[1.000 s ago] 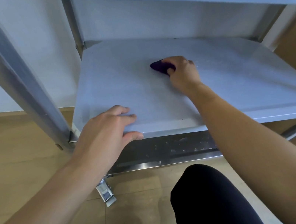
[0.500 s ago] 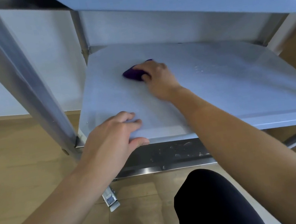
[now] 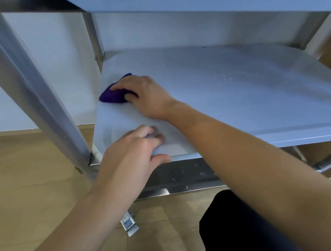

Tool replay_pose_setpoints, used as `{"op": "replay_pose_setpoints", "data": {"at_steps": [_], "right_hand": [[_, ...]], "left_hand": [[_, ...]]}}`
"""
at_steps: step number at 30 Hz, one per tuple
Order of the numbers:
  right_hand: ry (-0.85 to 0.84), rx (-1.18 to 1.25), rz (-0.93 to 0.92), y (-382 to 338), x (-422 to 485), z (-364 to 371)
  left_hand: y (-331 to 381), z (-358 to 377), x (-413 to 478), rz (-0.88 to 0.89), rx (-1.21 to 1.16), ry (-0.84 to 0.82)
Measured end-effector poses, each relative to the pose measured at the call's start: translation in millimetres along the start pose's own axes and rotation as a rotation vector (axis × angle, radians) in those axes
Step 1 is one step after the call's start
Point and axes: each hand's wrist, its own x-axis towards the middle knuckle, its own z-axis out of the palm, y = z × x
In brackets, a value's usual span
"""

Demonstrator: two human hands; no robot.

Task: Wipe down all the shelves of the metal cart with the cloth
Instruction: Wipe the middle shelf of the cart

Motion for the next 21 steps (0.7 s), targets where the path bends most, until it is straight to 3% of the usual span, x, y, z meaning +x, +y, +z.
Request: {"op": "replay_pose_setpoints", "data": {"at_steps": [2, 8, 10, 15, 21], "right_hand": [[0.037, -0.035, 0.079, 21, 4, -12], [0.186, -0.114, 0.542, 60, 18, -33], [0.18, -0.145, 0.526, 44, 29, -21], [0.023, -0.013, 0.188, 6, 51, 9], [0.109, -0.106, 0.35, 53, 45, -25]], "left_hand": [[-1, 0, 1, -0.002, 0.003, -0.007], [-4, -1, 3, -0.013, -0.034, -0.001], [-5, -1, 4, -0.016, -0.033, 0.002], [-6, -1, 2, -0.006, -0.022, -0.006], [-4, -4, 8, -0.008, 0.018, -0.039]]}}
